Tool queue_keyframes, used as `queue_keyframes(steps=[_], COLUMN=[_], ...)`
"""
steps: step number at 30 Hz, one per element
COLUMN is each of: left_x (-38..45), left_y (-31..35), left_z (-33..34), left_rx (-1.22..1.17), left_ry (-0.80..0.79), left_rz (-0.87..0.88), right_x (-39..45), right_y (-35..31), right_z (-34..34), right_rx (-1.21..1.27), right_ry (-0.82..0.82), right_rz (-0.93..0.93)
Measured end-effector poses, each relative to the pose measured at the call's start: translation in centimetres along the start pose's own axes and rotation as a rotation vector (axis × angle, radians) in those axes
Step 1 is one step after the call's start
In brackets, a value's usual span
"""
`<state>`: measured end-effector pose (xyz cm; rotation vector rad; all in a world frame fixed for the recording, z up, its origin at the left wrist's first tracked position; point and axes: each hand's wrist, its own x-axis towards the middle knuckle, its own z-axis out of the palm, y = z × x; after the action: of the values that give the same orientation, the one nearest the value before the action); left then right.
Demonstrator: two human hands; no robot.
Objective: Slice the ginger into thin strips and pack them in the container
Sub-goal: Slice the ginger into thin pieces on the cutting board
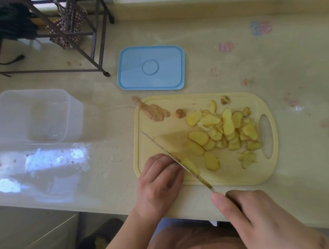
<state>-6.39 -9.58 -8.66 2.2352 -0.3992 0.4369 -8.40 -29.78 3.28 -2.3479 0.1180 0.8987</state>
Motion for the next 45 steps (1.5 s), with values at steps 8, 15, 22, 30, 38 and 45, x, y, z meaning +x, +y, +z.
queue_keyframes(steps=[8,15,22,30,38,45], left_x=[0.0,0.1,0.4,0.4,0.4,0.5], left_y=[0.0,0.0,0.0,0.1,0.2,0.1], left_z=[0.1,0.0,0.0,0.0,-0.1,-0.1], left_rx=[0.003,-0.005,-0.033,-0.055,-0.045,-0.053], left_ry=[0.007,-0.006,-0.018,-0.03,-0.06,-0.062], left_rz=[-0.022,-0.04,-0.048,-0.049,-0.06,-0.049], right_x=[-0.1,0.5,0.2,0.1,-0.1,-0.2], right_y=[-0.1,-0.4,-0.2,-0.1,-0.6,-1.3], right_z=[0.2,0.9,0.0,-0.2,-1.7,-1.7], right_rx=[-0.033,0.007,0.02,0.051,0.064,0.063], right_ry=[-0.008,-0.014,-0.021,-0.018,-0.114,-0.094], right_rz=[-0.001,-0.005,0.016,0.048,0.087,0.093])
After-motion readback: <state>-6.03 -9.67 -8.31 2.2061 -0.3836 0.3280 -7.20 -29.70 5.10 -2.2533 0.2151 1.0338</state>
